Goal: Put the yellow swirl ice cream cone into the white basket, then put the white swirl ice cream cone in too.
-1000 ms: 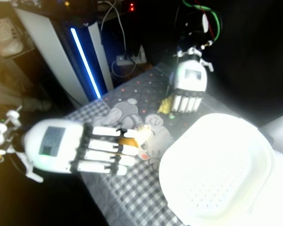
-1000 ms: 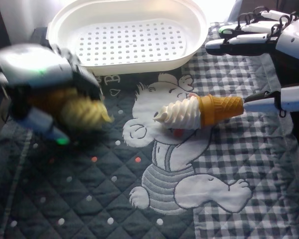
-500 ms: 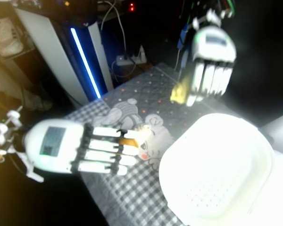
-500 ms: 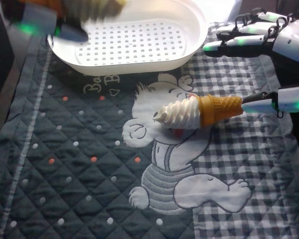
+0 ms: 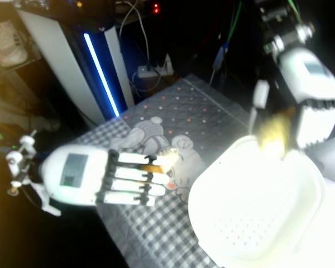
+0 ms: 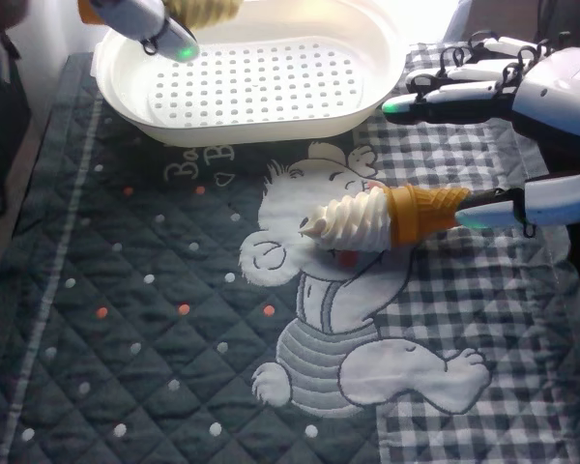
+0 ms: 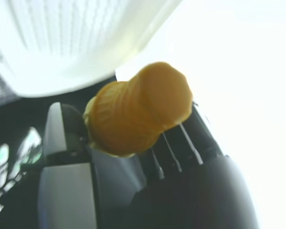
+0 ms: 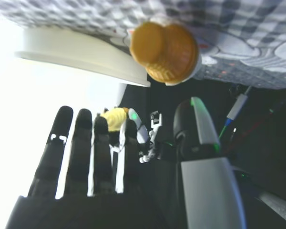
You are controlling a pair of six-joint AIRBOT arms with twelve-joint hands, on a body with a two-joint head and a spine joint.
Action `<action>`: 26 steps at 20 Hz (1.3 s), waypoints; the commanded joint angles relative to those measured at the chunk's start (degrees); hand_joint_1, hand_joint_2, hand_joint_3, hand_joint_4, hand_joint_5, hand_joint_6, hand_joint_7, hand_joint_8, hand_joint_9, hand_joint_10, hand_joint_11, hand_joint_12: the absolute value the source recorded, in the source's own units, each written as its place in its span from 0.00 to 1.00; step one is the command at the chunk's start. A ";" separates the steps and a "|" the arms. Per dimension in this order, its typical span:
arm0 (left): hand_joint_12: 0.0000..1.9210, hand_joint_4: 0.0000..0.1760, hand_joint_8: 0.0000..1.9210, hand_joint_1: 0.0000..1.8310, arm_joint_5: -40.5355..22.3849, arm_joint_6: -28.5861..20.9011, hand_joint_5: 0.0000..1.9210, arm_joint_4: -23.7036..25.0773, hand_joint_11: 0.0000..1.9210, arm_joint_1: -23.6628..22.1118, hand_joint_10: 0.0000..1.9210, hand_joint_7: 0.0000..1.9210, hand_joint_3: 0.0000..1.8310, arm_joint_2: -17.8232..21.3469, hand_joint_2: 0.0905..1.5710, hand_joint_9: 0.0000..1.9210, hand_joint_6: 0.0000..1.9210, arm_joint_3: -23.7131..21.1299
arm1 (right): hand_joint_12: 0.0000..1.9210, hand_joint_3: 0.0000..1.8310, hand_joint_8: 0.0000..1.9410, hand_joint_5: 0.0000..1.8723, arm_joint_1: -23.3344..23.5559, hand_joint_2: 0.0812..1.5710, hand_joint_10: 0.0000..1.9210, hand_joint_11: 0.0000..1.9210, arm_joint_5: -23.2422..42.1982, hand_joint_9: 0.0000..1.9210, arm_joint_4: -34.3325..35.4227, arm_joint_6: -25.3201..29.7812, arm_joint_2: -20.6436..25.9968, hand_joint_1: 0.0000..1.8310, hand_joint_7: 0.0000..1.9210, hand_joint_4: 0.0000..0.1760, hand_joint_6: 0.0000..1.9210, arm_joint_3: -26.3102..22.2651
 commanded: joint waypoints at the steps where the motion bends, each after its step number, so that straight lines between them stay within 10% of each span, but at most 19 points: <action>1: 0.55 0.00 0.58 0.67 -4.37 -0.21 0.53 -0.75 0.32 -0.81 0.22 0.46 0.00 -0.89 0.70 0.45 0.49 1.24 | 0.54 0.00 0.00 0.19 0.55 0.66 0.00 0.01 6.18 0.16 2.34 0.30 -0.27 0.48 0.12 0.71 0.00 0.41; 2: 0.63 0.00 0.34 0.64 -3.33 -0.21 0.52 -0.93 0.32 -0.70 0.28 0.39 0.00 -2.26 0.69 0.43 0.49 2.89 | 0.54 0.00 0.00 0.19 0.55 0.66 0.00 0.01 6.20 0.16 2.18 0.46 -0.55 0.49 0.13 0.65 0.00 0.66; 3: 0.56 0.00 0.10 0.61 -2.12 -0.20 0.39 -0.97 0.29 -0.57 0.25 0.40 0.00 -3.65 0.61 0.40 0.05 4.36 | 0.48 0.00 0.00 0.18 0.57 0.67 0.00 0.00 6.22 0.14 1.88 0.80 -0.97 0.49 0.11 0.79 0.00 1.02; 5: 0.55 0.00 0.03 0.58 -0.92 -0.19 0.35 -0.96 0.27 -0.15 0.18 0.39 0.00 -4.76 0.60 0.39 0.01 5.42 | 0.47 0.00 0.00 0.18 0.58 0.67 0.00 0.00 6.25 0.13 1.66 1.15 -1.36 0.49 0.11 0.73 0.00 1.27; 7: 0.34 0.42 0.00 0.44 -0.40 -0.15 0.21 -0.94 0.19 0.60 0.00 0.24 0.00 -5.10 0.58 0.27 0.00 5.51 | 0.44 0.00 0.00 0.17 0.59 0.67 0.00 0.00 6.28 0.13 1.50 1.33 -1.53 0.46 0.10 0.83 0.00 1.34; 9: 0.27 0.43 0.00 0.46 -0.77 -0.11 0.21 -0.57 0.16 0.97 0.00 0.22 0.00 -4.70 0.55 0.23 0.00 4.77 | 0.43 0.00 0.00 0.16 0.60 0.66 0.00 0.00 6.29 0.12 1.37 1.66 -1.52 0.46 0.11 0.86 0.00 1.37; 17: 0.39 0.82 0.00 0.47 -12.12 -0.13 0.13 2.68 0.01 3.78 0.00 0.11 0.00 7.28 0.54 0.11 0.00 -11.10 | 0.43 0.00 0.00 0.14 0.60 0.61 0.00 0.00 9.63 0.13 1.37 5.10 -1.48 0.45 0.10 0.98 0.00 1.23; 20: 0.39 0.61 0.01 0.46 -20.94 -0.18 0.15 3.14 0.02 4.82 0.01 0.12 0.00 14.50 0.53 0.13 0.01 -19.13 | 0.37 0.00 0.00 0.13 1.33 0.61 0.00 0.00 11.70 0.10 1.46 5.10 -1.40 0.44 0.09 1.00 0.00 0.72; 22: 0.34 0.65 0.00 0.41 -26.29 -0.20 0.15 1.84 0.00 6.00 0.00 0.12 0.00 18.37 0.54 0.10 0.00 -23.15 | 0.41 0.00 0.00 0.12 1.98 0.60 0.00 0.00 12.55 0.11 1.46 5.10 -1.71 0.45 0.09 0.96 0.00 0.57; 26: 0.19 0.42 0.00 0.45 -40.87 -0.23 0.14 -3.05 0.00 13.55 0.00 0.09 0.00 27.82 0.53 0.06 0.00 -32.53 | 0.56 0.00 0.00 0.12 2.58 0.53 0.01 0.00 12.80 0.16 1.44 5.09 -3.02 0.42 0.11 0.87 0.00 0.66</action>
